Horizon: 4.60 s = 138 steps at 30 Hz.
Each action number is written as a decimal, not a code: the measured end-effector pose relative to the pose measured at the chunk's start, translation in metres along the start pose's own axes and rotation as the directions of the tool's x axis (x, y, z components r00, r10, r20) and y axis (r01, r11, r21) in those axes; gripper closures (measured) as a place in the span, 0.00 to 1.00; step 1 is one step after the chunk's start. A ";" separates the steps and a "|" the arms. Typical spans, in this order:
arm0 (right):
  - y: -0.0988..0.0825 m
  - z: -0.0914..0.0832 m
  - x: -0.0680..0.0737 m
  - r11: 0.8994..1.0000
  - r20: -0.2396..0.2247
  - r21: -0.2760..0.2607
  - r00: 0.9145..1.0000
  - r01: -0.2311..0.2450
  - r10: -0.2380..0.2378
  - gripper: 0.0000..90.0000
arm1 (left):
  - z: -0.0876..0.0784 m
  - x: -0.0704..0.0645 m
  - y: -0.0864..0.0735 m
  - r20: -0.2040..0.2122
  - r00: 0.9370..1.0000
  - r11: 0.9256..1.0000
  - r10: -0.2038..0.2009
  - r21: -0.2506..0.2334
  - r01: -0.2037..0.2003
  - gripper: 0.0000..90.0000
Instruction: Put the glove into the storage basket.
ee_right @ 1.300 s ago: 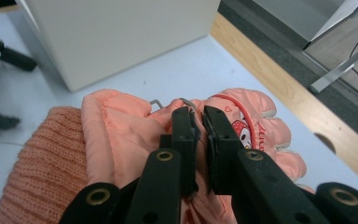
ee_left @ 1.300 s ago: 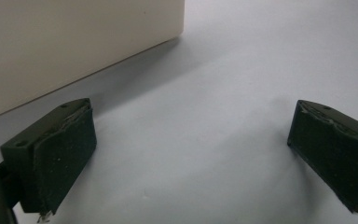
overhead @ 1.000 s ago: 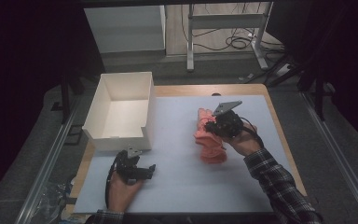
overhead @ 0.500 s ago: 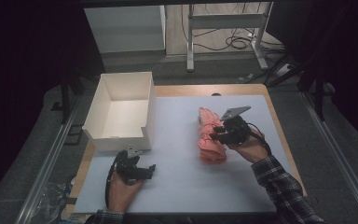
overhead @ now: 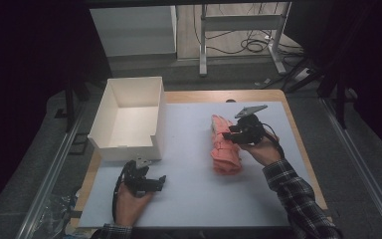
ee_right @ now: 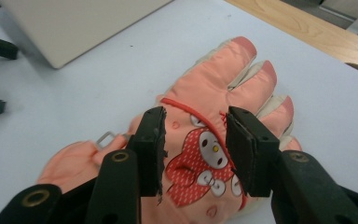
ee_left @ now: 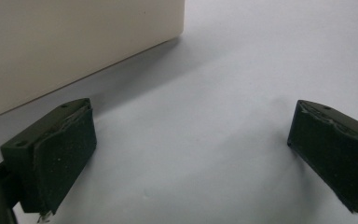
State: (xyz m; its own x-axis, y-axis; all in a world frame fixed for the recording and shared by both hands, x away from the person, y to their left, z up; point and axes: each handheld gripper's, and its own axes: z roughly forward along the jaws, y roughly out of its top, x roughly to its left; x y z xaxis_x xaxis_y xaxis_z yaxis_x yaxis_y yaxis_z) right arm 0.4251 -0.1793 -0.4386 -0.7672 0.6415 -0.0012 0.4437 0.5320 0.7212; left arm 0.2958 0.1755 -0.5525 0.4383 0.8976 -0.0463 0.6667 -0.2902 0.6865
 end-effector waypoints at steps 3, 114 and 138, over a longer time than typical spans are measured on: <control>-0.002 0.005 -0.001 1.000 -0.002 0.013 1.000 -0.003 0.003 0.64 | 0.000 0.000 0.000 0.000 1.000 1.000 0.000 -0.001 0.000 0.01; -0.143 -0.029 -0.001 0.993 0.132 0.000 0.984 -0.117 0.116 0.40 | -0.006 -0.043 0.057 0.196 0.976 0.996 0.092 0.006 -0.095 0.04; -0.154 -0.030 -0.004 0.995 0.163 -0.010 0.982 -0.099 0.099 0.26 | 0.008 -0.080 0.152 0.240 0.949 0.977 0.202 0.024 -0.214 0.00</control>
State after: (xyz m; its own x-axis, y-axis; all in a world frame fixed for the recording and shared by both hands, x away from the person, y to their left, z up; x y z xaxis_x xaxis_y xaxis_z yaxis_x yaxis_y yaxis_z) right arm 0.3458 -0.2800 -0.5294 -0.6333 0.7727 -0.0430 0.5129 0.4607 0.7243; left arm 0.3675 0.0568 -0.4503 0.6958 0.7139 -0.0791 0.5715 -0.4835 0.6631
